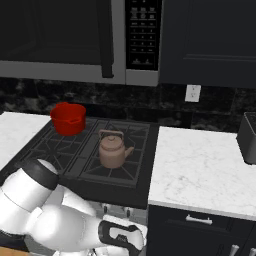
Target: Pick the kettle from the counter and place it on a stove burner. Then turn the burner on.
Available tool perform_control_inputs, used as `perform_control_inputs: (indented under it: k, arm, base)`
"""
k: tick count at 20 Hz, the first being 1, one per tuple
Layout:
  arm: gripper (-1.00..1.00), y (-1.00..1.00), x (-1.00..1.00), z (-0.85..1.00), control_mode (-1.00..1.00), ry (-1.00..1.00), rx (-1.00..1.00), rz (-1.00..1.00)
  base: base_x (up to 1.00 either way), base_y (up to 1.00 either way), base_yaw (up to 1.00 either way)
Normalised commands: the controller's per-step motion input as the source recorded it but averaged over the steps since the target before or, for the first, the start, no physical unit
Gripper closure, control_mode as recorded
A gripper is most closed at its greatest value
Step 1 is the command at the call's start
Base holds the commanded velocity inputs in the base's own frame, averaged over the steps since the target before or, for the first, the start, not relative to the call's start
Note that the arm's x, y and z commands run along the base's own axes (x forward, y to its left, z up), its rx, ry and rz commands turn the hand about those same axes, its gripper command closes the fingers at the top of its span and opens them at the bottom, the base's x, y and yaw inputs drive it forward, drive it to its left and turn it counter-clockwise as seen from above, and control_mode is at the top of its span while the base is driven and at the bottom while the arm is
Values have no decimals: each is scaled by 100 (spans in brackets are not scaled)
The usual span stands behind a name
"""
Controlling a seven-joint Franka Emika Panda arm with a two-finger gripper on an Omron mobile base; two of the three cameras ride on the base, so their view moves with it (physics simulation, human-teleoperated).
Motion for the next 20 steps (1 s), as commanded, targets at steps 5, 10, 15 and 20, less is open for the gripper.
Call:
perform_control_inputs:
  k: [5, 10, 15, 20]
  arm:
    - [-100, 0, 26, -27, -100, -13, -2, 5]
    - [-100, -2, 32, -24, -100, -4, -3, 9]
    - [-100, -30, 0, -34, -100, 0, -1, 2]
    - [-100, -12, 0, -7, -100, 0, 0, 0]
  base:
    - [0, 0, 0]
    - [0, 0, 0]
    - [0, 0, 0]
    - [0, 0, 0]
